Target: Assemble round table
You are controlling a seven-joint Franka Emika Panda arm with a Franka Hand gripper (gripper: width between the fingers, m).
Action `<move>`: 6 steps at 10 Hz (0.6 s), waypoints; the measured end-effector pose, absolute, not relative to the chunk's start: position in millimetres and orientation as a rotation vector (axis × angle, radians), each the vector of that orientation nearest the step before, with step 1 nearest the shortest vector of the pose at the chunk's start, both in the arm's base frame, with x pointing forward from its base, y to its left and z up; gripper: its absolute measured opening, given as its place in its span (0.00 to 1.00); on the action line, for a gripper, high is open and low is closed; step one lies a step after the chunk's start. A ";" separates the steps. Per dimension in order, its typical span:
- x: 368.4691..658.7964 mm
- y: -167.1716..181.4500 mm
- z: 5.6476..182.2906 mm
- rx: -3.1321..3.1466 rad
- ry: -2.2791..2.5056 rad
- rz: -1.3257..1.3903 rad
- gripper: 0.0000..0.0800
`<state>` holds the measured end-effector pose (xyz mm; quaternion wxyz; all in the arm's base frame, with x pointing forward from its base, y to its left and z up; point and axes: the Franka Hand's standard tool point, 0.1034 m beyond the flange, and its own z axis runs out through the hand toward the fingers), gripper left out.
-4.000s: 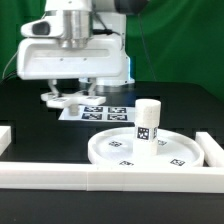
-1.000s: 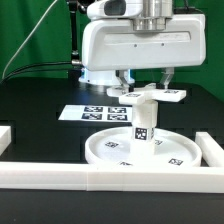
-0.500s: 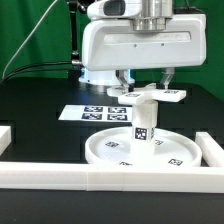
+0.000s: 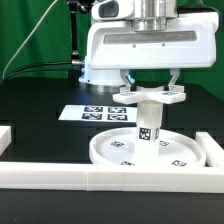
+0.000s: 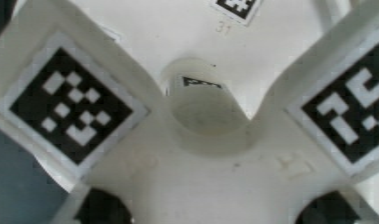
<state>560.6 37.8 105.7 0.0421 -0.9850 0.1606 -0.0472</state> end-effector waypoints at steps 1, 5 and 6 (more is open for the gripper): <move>560.8 37.5 105.4 -2.957 0.686 -0.138 0.55; 559.0 34.0 105.2 -2.687 1.249 -0.106 0.55; 558.9 34.8 105.2 -2.624 1.361 -0.093 0.55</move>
Offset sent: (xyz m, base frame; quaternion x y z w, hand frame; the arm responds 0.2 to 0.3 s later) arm -0.0148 0.0011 -0.0022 0.0192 -0.0244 0.2694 0.9625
